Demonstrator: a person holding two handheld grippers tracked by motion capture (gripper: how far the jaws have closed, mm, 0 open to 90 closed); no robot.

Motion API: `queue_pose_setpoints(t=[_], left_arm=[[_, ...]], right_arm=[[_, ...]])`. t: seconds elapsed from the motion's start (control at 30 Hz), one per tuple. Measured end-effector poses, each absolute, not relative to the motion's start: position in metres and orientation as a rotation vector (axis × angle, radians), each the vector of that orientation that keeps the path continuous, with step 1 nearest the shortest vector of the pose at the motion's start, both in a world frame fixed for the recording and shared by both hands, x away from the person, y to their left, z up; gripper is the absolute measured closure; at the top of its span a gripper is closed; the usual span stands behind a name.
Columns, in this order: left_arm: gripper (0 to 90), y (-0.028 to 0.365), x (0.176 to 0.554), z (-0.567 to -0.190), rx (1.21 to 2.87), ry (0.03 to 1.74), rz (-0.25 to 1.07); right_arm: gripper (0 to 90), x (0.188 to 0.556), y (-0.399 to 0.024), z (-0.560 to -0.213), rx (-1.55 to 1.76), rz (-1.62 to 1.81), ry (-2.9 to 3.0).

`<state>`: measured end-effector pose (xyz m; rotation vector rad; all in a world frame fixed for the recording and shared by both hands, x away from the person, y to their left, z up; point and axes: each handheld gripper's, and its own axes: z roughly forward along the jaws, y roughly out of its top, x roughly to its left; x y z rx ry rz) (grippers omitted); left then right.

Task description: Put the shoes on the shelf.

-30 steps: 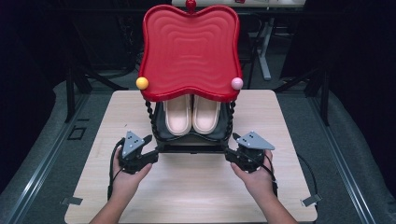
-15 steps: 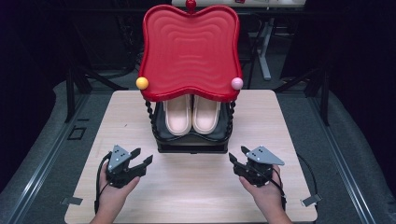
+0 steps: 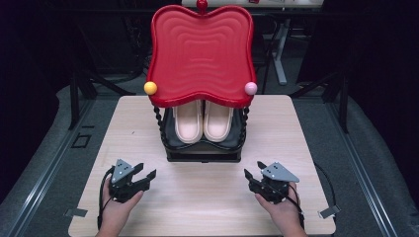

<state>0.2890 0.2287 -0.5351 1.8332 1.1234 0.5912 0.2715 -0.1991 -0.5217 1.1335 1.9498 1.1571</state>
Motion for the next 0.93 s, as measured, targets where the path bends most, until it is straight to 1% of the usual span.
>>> queue_pose_setpoints(t=[0.5, 0.93], left_arm=[[43.4, 0.224, 0.289, -0.543, 1.863, 1.110, 0.603], [43.0, 0.223, 0.291, -0.547, 1.878, 1.121, 0.600]], right_arm=[[44.9, 0.276, -0.194, -0.542, 1.163, 1.130, 2.002], [44.8, 0.280, -0.194, -0.549, 1.186, 1.131, 2.010]])
